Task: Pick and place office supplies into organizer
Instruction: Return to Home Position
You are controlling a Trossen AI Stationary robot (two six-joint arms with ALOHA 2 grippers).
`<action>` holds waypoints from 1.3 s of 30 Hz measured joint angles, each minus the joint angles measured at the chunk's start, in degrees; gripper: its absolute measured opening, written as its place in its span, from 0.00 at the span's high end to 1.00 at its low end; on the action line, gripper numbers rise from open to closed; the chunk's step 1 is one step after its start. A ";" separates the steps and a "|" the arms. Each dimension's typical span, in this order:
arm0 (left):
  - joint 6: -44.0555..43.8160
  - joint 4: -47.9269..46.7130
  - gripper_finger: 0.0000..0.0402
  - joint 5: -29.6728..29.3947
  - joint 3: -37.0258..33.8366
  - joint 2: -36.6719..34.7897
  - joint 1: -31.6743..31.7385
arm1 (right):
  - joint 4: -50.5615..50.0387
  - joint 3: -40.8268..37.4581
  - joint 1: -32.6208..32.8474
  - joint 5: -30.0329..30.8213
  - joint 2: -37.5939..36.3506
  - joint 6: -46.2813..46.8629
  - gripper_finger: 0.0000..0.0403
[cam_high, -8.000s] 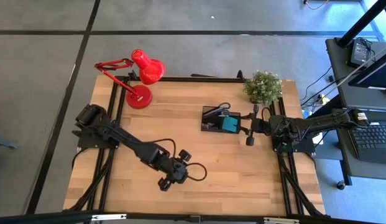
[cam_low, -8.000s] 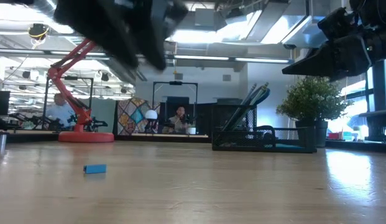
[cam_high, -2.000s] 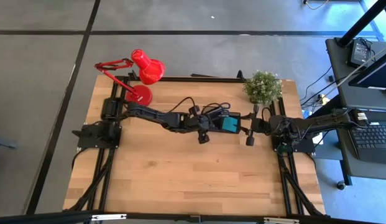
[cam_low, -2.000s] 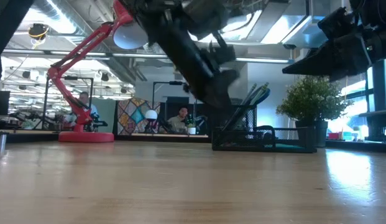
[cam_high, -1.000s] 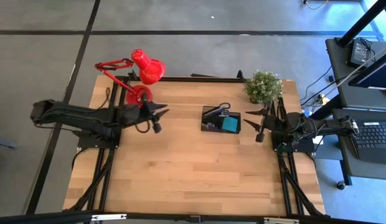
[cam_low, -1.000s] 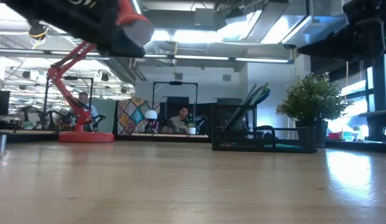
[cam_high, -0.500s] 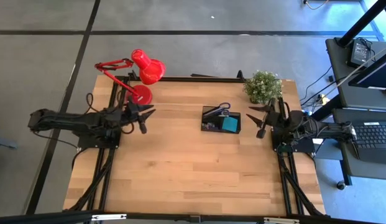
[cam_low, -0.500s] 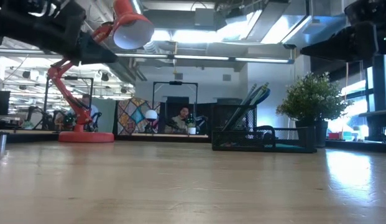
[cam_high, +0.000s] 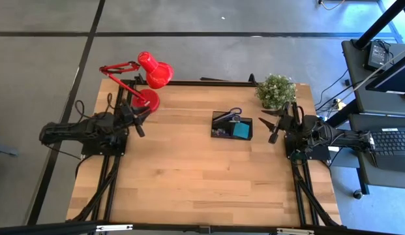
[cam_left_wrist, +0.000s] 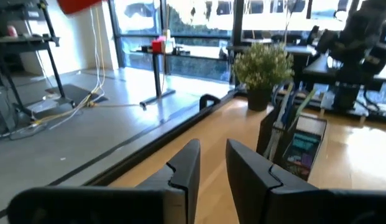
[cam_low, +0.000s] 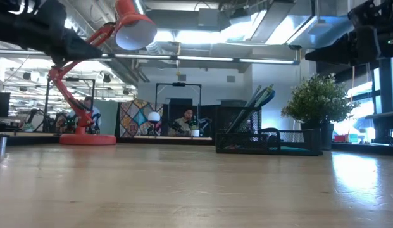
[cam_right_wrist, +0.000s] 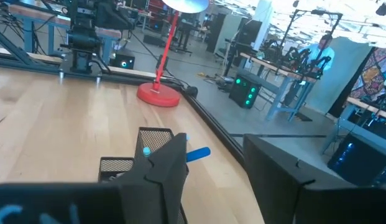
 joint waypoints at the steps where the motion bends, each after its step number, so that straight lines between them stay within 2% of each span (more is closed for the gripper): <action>1: 0.38 -0.32 0.82 0.01 0.00 -1.12 0.00 | -0.13 0.00 0.00 0.00 0.00 0.51 0.60; 6: 0.57 -3.34 0.84 -0.01 0.00 -5.40 -0.02 | -0.94 0.00 0.00 0.00 0.03 0.89 0.60; 11: -0.79 -5.76 0.84 -0.46 -0.09 -5.44 -0.02 | -1.06 0.00 0.00 0.00 0.11 0.91 0.60; 20: -2.51 1.49 0.85 1.76 -7.36 -5.46 -0.02 | -1.22 0.00 0.00 -0.03 0.13 3.15 0.60; 23: -2.50 2.87 0.85 1.77 -7.54 -4.99 -0.02 | -1.80 -0.02 0.00 -0.16 0.13 4.63 0.60; 29: -0.20 2.31 0.85 -4.13 -7.56 -5.28 -0.02 | -3.41 -0.05 0.02 -6.96 0.13 8.34 0.60; 39: 1.10 2.31 0.85 -5.89 -7.56 -5.26 -0.02 | -0.13 -0.09 0.02 -7.77 -1.71 6.99 0.60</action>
